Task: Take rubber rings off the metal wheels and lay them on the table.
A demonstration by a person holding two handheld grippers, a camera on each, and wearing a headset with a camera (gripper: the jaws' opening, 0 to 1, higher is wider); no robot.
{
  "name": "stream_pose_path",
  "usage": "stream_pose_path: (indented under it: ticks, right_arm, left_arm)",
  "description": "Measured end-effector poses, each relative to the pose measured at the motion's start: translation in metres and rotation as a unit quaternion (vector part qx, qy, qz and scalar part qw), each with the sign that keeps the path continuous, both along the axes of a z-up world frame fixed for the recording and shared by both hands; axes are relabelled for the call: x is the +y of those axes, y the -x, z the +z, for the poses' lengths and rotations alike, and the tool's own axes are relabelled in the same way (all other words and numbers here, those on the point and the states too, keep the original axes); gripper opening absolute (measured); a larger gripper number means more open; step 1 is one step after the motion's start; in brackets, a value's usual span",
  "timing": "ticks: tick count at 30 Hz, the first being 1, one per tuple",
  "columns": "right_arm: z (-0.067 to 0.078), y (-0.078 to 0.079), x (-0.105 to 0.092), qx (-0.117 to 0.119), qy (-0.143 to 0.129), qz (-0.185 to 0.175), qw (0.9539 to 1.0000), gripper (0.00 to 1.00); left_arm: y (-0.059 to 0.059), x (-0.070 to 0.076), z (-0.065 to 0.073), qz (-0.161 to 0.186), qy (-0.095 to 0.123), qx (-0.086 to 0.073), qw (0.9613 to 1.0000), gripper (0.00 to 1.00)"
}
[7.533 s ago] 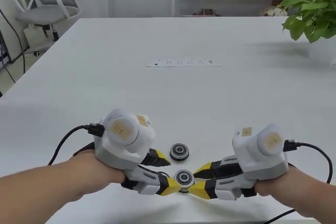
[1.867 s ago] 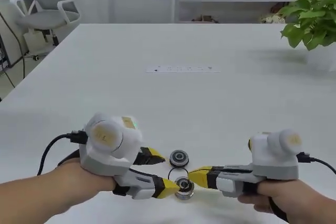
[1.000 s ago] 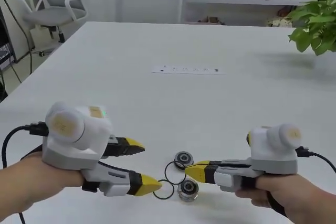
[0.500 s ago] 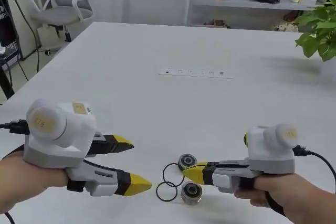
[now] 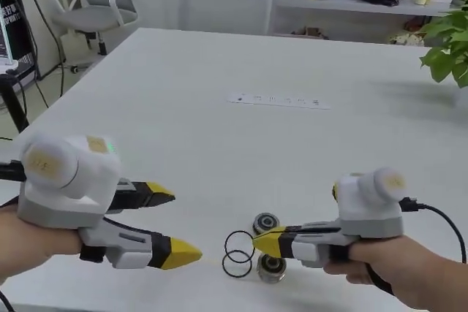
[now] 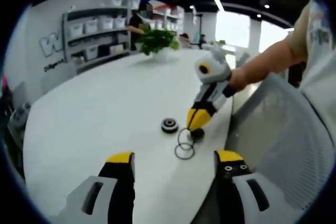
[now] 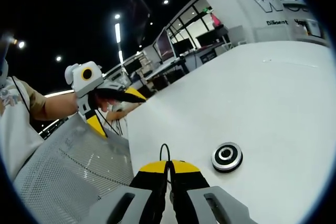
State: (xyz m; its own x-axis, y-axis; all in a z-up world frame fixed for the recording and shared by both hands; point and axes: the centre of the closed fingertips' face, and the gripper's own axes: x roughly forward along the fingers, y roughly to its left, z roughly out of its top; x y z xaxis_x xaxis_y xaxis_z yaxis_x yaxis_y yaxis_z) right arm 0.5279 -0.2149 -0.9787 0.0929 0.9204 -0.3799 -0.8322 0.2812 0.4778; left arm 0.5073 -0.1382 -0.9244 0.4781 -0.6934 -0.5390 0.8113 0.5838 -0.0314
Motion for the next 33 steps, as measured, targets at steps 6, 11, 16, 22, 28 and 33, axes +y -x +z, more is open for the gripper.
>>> stream_pose_path:
  ticks: [6, 11, 16, 22, 28, 33]
  right_arm:
    - [-0.003, 0.0, 0.005, 0.0, 0.013, 0.01, 0.9999, 0.0]
    - [-0.007, 0.004, 0.01, -0.004, 0.026, 0.024, 0.9993, 0.0]
    - [-0.011, 0.008, 0.014, -0.007, 0.038, 0.039, 0.9985, 0.0]
    - [-0.019, 0.011, 0.016, -0.012, 0.057, 0.053, 0.9969, 0.0]
    - [-0.022, 0.011, 0.017, -0.02, 0.069, 0.059, 0.9957, 0.0]
    - [-0.024, 0.011, 0.018, -0.033, 0.078, 0.065, 0.9943, 0.02]
  left_arm:
    - [0.001, 0.004, 0.001, 0.007, 0.001, 0.0, 1.0, 0.62]
    - [0.002, 0.007, 0.001, 0.01, 0.0, 0.001, 1.0, 0.63]
    - [0.004, 0.01, 0.001, 0.012, -0.001, 0.002, 0.9999, 0.63]
    - [0.005, 0.012, -0.001, 0.014, -0.002, 0.004, 0.9999, 0.63]
    - [0.005, 0.013, -0.002, 0.016, 0.0, 0.005, 0.9999, 0.63]
    - [0.005, 0.014, -0.003, 0.016, -0.002, 0.007, 0.9998, 0.63]
